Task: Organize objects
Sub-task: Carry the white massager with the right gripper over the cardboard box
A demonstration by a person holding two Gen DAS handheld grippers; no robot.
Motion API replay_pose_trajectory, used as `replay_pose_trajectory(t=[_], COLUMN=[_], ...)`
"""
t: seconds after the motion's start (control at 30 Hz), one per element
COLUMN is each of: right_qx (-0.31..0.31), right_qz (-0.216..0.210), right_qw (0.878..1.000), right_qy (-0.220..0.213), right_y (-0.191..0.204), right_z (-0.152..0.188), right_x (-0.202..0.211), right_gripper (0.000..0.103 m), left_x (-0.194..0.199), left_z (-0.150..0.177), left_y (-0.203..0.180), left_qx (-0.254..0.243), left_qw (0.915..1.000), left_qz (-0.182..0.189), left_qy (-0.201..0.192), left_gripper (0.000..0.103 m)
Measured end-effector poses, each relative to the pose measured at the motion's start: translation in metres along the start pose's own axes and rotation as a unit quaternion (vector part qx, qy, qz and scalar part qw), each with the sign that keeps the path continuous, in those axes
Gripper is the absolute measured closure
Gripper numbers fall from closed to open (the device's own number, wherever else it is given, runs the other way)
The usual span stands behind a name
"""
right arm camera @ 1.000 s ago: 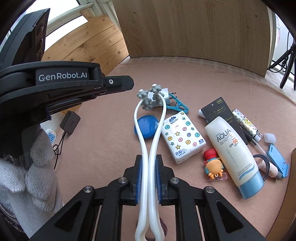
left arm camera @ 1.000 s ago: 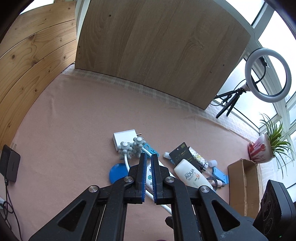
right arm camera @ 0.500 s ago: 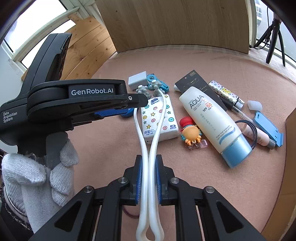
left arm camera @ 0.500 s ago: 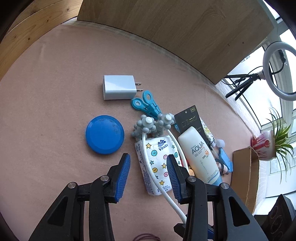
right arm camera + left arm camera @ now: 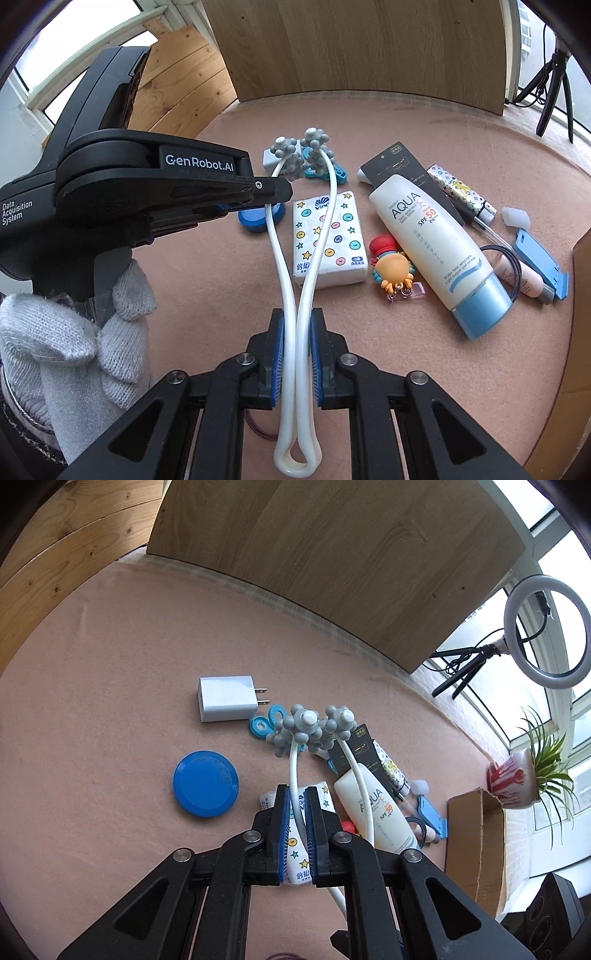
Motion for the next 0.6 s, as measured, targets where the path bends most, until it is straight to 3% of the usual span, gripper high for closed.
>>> replay_pose_trajectory(t=[0.3,0.6], right_qx=[-0.011,-0.062], right_qz=[0.014,0.052], right_qw=[0.999,0.994], right_qy=[-0.039,-0.073], right_y=[-0.019,-0.089], right_z=[-0.008,0.007], right_x=[0.044,0.093], right_gripper=[0.091,0.091], left_x=[0.004,-0.024], left_z=[-0.011,0.003], left_y=[-0.066,-0.172], left_qx=[-0.041,-0.095], left_qw=[0.9983,0.9915], left_qz=[0.038,0.089], left_qy=[-0.013,0.003], left_gripper=[0.095,0.095])
Point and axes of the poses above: each gripper's, at about its wrist camera, not at the fingertips, and x roughly against the way its jaws point, y to its left, z to its underside, the point moved 2 cm from there along -x, roughly the way its jaws point, and after that the axes turned 6 degrees about -x, right-handed, at the moved point
